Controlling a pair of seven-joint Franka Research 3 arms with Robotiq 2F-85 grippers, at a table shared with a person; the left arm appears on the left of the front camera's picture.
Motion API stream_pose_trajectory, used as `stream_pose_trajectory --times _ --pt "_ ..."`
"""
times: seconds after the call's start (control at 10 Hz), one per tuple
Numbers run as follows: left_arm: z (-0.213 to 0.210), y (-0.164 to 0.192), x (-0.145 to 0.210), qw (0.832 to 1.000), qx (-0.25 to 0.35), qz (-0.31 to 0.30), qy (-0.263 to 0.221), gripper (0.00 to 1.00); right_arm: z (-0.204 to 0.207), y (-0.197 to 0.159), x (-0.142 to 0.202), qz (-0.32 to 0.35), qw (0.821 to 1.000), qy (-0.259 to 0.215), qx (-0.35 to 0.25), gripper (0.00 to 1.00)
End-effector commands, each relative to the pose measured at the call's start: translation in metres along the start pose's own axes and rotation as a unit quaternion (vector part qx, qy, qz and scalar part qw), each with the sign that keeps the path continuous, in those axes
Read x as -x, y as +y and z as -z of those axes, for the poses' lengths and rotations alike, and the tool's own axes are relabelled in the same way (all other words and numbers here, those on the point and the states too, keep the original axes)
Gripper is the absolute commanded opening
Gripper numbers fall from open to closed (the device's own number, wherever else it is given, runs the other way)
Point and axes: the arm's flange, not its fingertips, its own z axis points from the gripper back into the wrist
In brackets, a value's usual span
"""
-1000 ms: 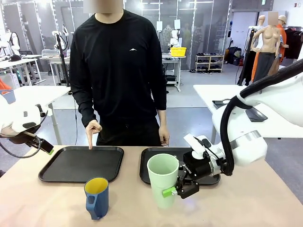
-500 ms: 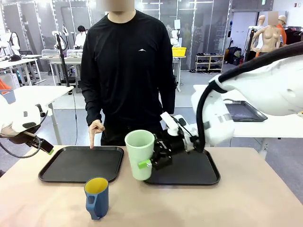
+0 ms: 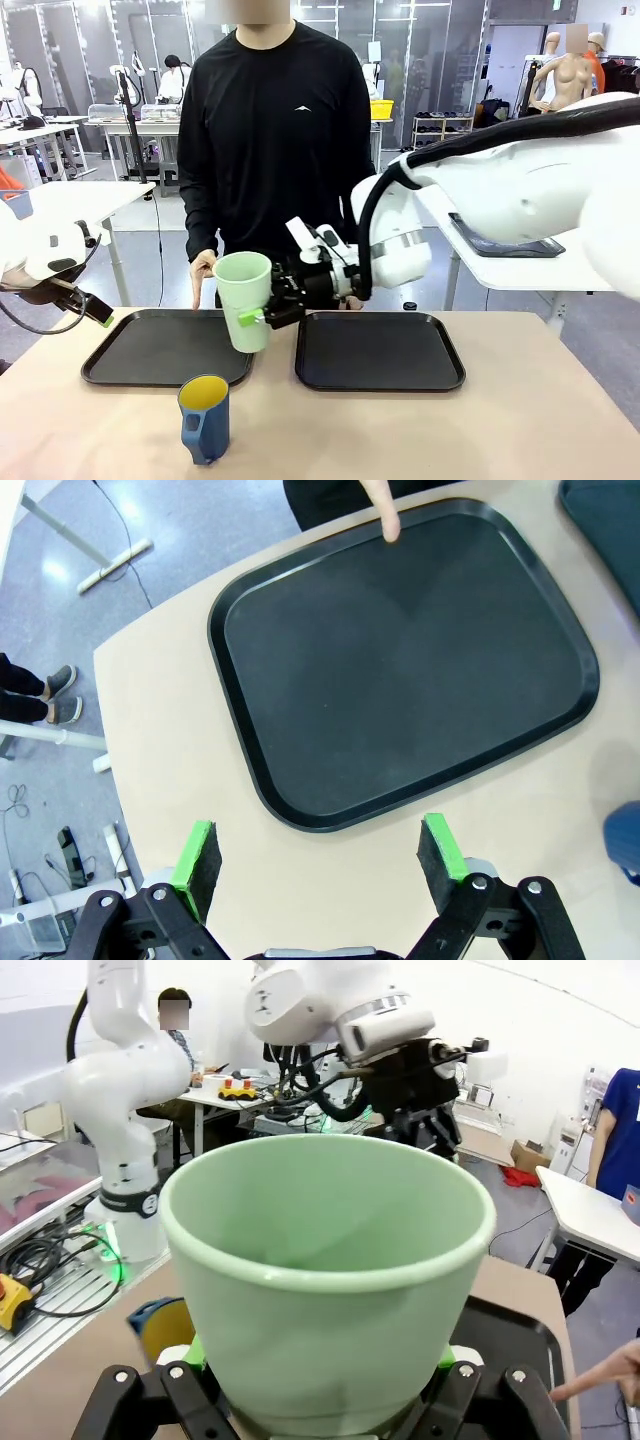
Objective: Sort and store the cups by type.
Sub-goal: Place the picked Reusable plastic cup into the Flat Tray indicated by the person.
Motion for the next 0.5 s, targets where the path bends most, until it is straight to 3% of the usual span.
stream_pose_trajectory --times 0.0,0.4 --pt "-0.001 0.002 0.000 1.000 0.001 -0.003 -0.002 1.00 0.023 -0.038 0.002 0.003 1.000 -0.012 0.021 0.86" --pt "-0.001 0.002 0.000 1.000 0.001 -0.003 -0.002 1.00 0.068 -0.076 0.022 0.018 0.998 -0.029 0.043 0.86"
